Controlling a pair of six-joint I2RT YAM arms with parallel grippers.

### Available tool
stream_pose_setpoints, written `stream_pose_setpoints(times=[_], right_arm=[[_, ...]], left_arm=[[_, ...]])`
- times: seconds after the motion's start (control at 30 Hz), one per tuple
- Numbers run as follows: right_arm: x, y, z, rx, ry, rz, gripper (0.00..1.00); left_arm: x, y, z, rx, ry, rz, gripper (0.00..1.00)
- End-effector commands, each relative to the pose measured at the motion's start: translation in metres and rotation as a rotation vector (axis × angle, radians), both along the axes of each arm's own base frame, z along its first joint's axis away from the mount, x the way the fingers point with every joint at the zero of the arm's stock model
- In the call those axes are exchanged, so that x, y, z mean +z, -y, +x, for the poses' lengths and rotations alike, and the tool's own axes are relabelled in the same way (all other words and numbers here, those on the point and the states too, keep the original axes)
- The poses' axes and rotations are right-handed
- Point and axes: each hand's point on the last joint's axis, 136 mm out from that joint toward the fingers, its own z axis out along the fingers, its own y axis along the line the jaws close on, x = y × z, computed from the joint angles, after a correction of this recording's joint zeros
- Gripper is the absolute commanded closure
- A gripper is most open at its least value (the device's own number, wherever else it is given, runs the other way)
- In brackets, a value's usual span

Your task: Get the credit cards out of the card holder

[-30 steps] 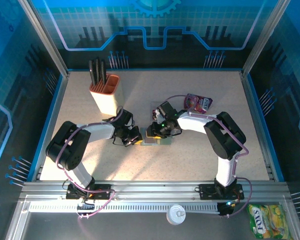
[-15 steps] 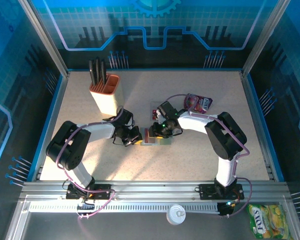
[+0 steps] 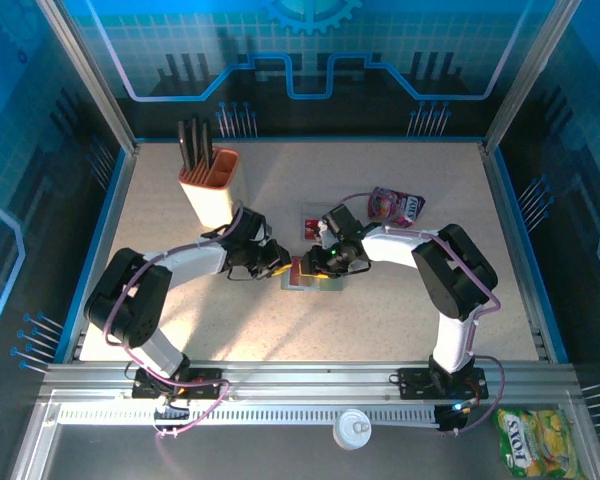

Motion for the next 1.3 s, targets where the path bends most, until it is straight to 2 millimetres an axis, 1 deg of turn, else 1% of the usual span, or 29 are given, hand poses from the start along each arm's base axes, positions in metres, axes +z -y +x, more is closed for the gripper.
stream_pose_setpoints(times=[0.0, 0.17, 0.27, 0.4, 0.67, 0.8, 1.03, 1.13, 1.27], right_arm=[[-0.005, 0.008, -0.005, -0.021, -0.031, 0.013, 0.57], [-0.007, 0.01, -0.007, -0.044, -0.05, 0.06, 0.58], [-0.006, 0.011, -0.006, -0.055, -0.054, 0.086, 0.59], [-0.008, 0.014, -0.007, -0.058, -0.062, 0.09, 0.6], [-0.006, 0.018, -0.006, -0.064, -0.056, 0.099, 0.62], [-0.004, 0.017, -0.006, -0.066, -0.051, 0.109, 0.63], [-0.002, 0.016, -0.006, -0.072, -0.044, 0.133, 0.66], [0.004, 0.014, -0.003, -0.074, -0.026, 0.152, 0.67], [0.016, 0.012, 0.001, -0.069, 0.004, 0.181, 0.66]], left_arm=[[0.01, 0.018, 0.008, -0.016, -0.001, -0.058, 0.79], [-0.002, 0.023, 0.008, -0.024, -0.033, -0.05, 0.74], [-0.006, 0.028, 0.008, -0.028, -0.046, -0.067, 0.73], [-0.01, 0.034, 0.006, -0.038, -0.057, -0.081, 0.68], [-0.016, 0.041, 0.004, -0.023, -0.079, -0.127, 0.67], [-0.017, 0.042, 0.004, -0.019, -0.083, -0.145, 0.7], [-0.021, 0.043, 0.002, -0.009, -0.096, -0.163, 0.79], [-0.019, 0.043, 0.003, -0.005, -0.091, -0.168, 0.81], [-0.02, 0.043, 0.002, -0.008, -0.095, -0.164, 0.81]])
